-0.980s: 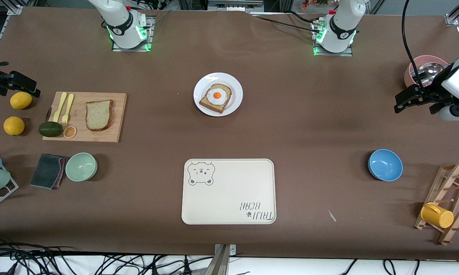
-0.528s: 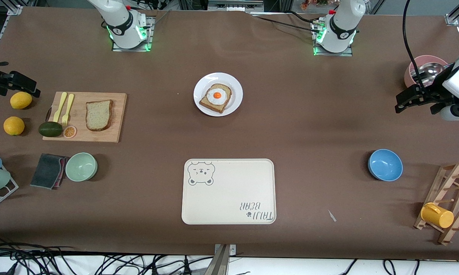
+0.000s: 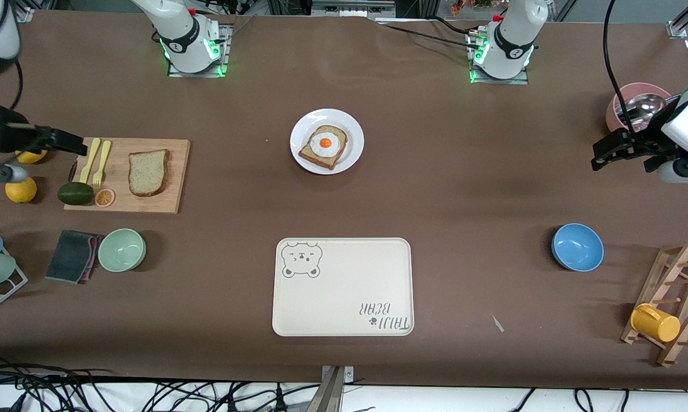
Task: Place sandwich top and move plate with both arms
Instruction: 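Reach the right gripper down to the bread slice on the cutting board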
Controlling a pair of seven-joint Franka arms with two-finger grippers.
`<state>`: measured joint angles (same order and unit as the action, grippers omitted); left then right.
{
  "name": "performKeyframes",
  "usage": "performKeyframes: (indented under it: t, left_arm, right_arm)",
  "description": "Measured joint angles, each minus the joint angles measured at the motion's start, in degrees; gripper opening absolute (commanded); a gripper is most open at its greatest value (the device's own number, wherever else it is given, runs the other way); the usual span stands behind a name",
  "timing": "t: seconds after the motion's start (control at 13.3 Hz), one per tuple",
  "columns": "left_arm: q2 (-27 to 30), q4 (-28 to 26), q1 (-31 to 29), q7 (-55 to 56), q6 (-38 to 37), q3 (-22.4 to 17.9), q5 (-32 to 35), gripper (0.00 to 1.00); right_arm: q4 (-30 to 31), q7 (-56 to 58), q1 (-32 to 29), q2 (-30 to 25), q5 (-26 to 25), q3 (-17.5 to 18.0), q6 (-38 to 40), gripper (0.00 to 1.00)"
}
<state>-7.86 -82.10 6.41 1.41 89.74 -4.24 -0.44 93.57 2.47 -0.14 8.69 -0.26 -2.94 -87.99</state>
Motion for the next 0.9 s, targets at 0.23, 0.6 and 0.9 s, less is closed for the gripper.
performKeyframes:
  t: [0.23,0.6,0.9]
  left_arm:
    - [-0.48,0.00,-0.01,0.00,-1.02,0.00,0.00,1.00]
    - [-0.89,0.08,0.01,-0.23,-1.11,0.03,0.27,1.00]
    - [-0.96,1.84,-0.04,-0.25,-1.04,0.11,1.15,1.00]
  right_arm:
    - [1.10,-0.05,1.68,5.22,-0.15,0.01,0.36,1.00]
    - [7.21,-2.31,4.62,11.71,-1.16,0.00,-11.90,1.00]
    - [16.74,-11.95,6.21,13.79,-6.79,-0.02,-26.64,0.99]
